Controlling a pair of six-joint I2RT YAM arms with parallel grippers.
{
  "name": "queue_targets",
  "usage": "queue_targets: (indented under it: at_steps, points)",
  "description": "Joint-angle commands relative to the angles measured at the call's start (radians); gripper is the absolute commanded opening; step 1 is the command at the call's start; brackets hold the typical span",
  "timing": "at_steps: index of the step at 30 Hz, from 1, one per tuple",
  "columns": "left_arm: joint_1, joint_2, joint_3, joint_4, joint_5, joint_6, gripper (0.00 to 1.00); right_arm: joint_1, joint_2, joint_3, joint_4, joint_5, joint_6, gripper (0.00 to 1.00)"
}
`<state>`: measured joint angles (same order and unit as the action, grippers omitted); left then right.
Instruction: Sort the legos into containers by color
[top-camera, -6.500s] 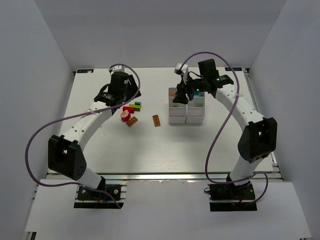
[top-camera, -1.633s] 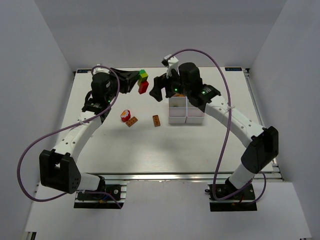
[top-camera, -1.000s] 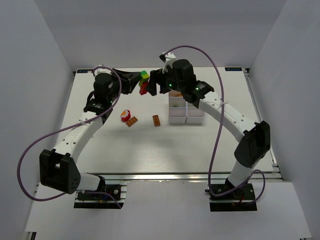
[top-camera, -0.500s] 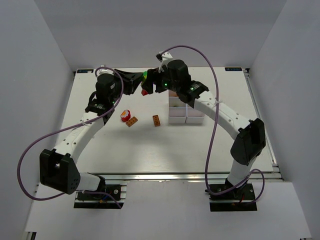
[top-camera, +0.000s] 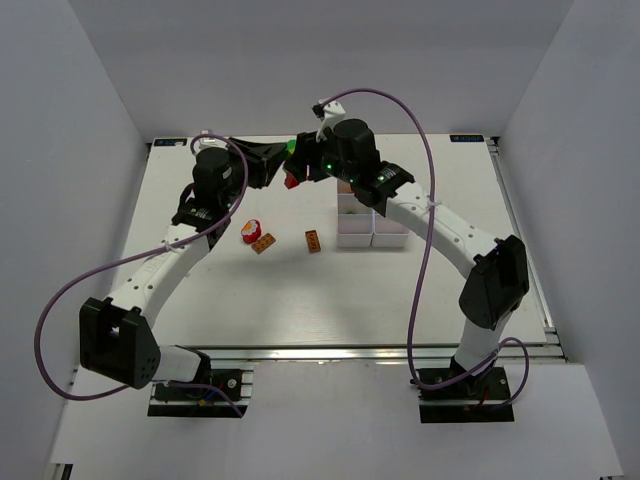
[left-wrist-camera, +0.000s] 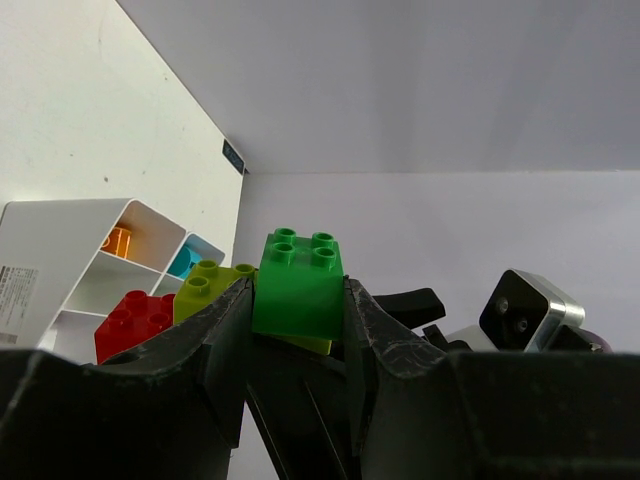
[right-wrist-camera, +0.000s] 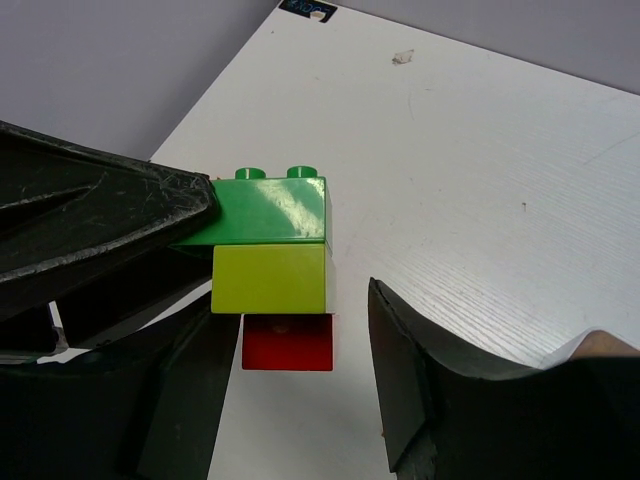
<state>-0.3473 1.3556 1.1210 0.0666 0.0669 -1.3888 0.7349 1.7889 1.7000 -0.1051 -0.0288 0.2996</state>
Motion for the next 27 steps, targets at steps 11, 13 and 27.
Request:
queue_targets:
  at_steps: [11, 13, 27]
  points:
    - [-0.009, -0.023, -0.023, 0.045, 0.002, -0.021, 0.0, 0.006, 0.024, 0.047, 0.085, 0.026, -0.008, 0.49]
    - [-0.009, -0.024, -0.029, 0.053, 0.004, -0.027, 0.0, 0.008, 0.026, 0.046, 0.094, 0.023, -0.008, 0.45]
    - [-0.009, -0.023, -0.012, 0.044, -0.027, -0.013, 0.0, 0.006, -0.031, -0.046, 0.124, -0.008, -0.051, 0.0]
